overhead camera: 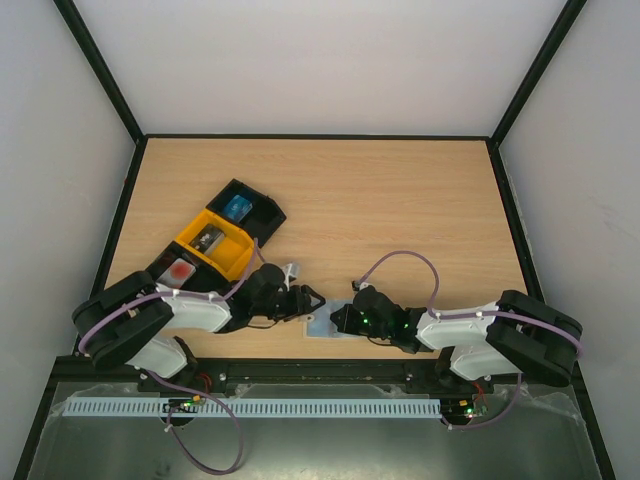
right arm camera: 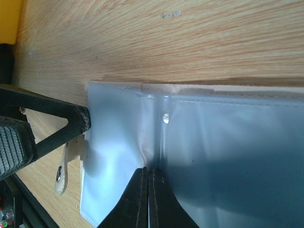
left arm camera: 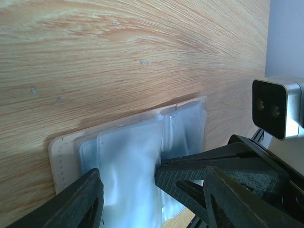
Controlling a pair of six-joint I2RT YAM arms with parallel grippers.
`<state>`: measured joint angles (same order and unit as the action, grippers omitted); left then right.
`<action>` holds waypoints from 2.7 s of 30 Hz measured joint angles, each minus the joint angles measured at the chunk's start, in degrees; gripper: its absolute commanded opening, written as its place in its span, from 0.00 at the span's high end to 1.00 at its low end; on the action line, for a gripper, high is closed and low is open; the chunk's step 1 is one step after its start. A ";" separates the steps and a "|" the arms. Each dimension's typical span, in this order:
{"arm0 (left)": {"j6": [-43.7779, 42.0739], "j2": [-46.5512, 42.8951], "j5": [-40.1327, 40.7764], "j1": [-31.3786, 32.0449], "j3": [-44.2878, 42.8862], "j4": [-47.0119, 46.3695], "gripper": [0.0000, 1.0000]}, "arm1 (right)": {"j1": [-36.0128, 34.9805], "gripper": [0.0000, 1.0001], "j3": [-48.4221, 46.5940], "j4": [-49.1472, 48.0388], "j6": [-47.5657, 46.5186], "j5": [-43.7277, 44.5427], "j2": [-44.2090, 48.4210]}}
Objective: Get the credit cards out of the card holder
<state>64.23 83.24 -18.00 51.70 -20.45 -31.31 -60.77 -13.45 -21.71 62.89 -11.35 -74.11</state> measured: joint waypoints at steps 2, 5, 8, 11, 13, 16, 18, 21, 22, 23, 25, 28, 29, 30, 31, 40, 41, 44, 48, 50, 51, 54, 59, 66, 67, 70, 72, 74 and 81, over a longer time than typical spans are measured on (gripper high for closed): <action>0.00 0.24 -0.02 0.02 -0.20 0.13 0.40 | 0.00 0.98 0.00 -0.02 0.00 0.00 -0.02; 0.52 1.18 -0.07 0.42 -0.31 -1.09 0.42 | 0.00 0.98 0.00 -0.63 0.00 0.00 -0.46; 1.88 2.54 -0.42 2.03 -0.85 -2.71 0.43 | 0.00 0.98 0.00 -1.14 0.00 -0.02 -0.72; 3.52 2.89 -1.84 3.69 -1.14 -3.98 0.44 | 0.00 0.98 0.00 -1.18 -0.04 0.00 -0.70; 4.39 2.71 -2.58 4.02 -1.16 -5.05 0.46 | 0.00 0.98 0.04 -1.11 -0.04 0.13 -0.48; 5.14 1.33 -2.78 4.07 -1.16 -5.22 0.48 | 0.00 0.98 0.61 -1.09 0.00 0.63 0.44; 5.42 0.39 -2.73 4.02 -1.16 -5.29 0.49 | 0.00 0.96 1.31 -1.09 0.09 0.92 1.38; 5.68 -0.07 -2.86 4.07 -1.14 -5.97 0.49 | 0.00 0.88 2.45 -0.76 0.22 1.36 3.87; 5.75 -0.07 -2.97 4.07 -1.14 -6.12 0.49 | 0.00 0.84 2.64 -0.55 0.33 1.62 5.03; 5.84 -0.07 -3.02 4.07 -1.14 -6.32 0.49 | 0.00 0.83 2.80 -0.37 0.44 1.90 6.14; 5.97 0.07 -3.10 4.07 -1.14 -7.06 0.50 | 0.00 0.82 3.41 -0.39 0.52 2.97 9.90; 6.12 0.72 -3.67 4.07 -1.40 -7.82 0.50 | 0.00 0.80 4.90 -0.28 0.96 4.63 15.78; 6.19 1.22 -3.93 4.13 -1.86 -7.91 0.50 | 0.00 0.80 5.42 0.04 1.09 5.25 17.68; 6.27 1.73 -4.15 4.28 -2.47 -8.02 0.50 | 0.00 0.80 5.92 0.68 1.27 5.95 19.80; 6.29 2.23 -4.33 4.46 -3.21 -8.09 0.50 | 0.00 0.79 6.34 1.55 1.46 6.62 21.92; 6.91 6.32 -5.53 5.57 -7.85 -11.45 0.49 | 0.00 0.73 9.33 12.04 2.75 12.50 40.63; 6.88 6.23 -5.49 5.55 -7.85 -11.37 0.48 | 0.00 0.73 9.46 13.03 2.82 12.85 42.03; 6.05 4.83 -4.52 5.09 -7.76 -9.20 0.42 | 0.00 0.73 9.44 14.80 2.75 13.42 44.24; 3.87 -0.28 -2.38 3.28 -6.84 -3.82 0.40 | 0.00 0.73 9.05 16.50 2.23 13.46 43.87; 3.08 -3.41 -1.14 1.68 -5.49 -1.77 0.39 | 0.00 0.73 8.22 16.87 1.90 13.25 42.71; 2.80 -4.50 -0.79 1.16 -4.87 -1.05 0.39 | 0.00 0.73 7.72 16.83 1.75 13.07 41.94; 2.34 -7.39 0.33 -0.76 -2.43 1.03 0.37 | 0.00 0.75 6.08 16.37 1.42 12.09 38.27; 1.81 -8.48 0.44 -2.82 0.31 3.04 0.35 | 0.00 0.79 3.87 12.76 1.03 8.44 27.02; 1.46 -8.50 -0.39 -3.82 1.03 2.75 0.34 | 0.00 0.82 1.68 8.81 0.50 3.52 14.97; 1.40 -8.35 -0.61 -3.91 1.03 2.51 0.34 | 0.00 0.83 1.29 8.13 0.48 3.04 13.86; 1.33 -7.10 -1.49 -4.09 1.05 1.55 0.34 | 0.00 0.83 -0.15 7.02 0.42 2.12 10.84; 1.38 -6.03 -2.12 -4.13 1.44 0.33 0.34 | 0.00 0.83 -1.11 6.56 0.33 1.75 8.87; 1.49 -5.03 -2.78 -4.15 1.90 -0.63 0.35 | 0.00 0.84 -1.66 5.84 0.31 1.40 7.06; 1.55 -3.13 -4.15 -4.15 1.95 -2.19 0.34 | 0.00 0.87 -1.77 4.70 0.52 1.05 2.71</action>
<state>65.78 80.12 -22.15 47.55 -18.50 -33.50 -60.77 -15.22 -17.02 63.42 -10.31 -71.40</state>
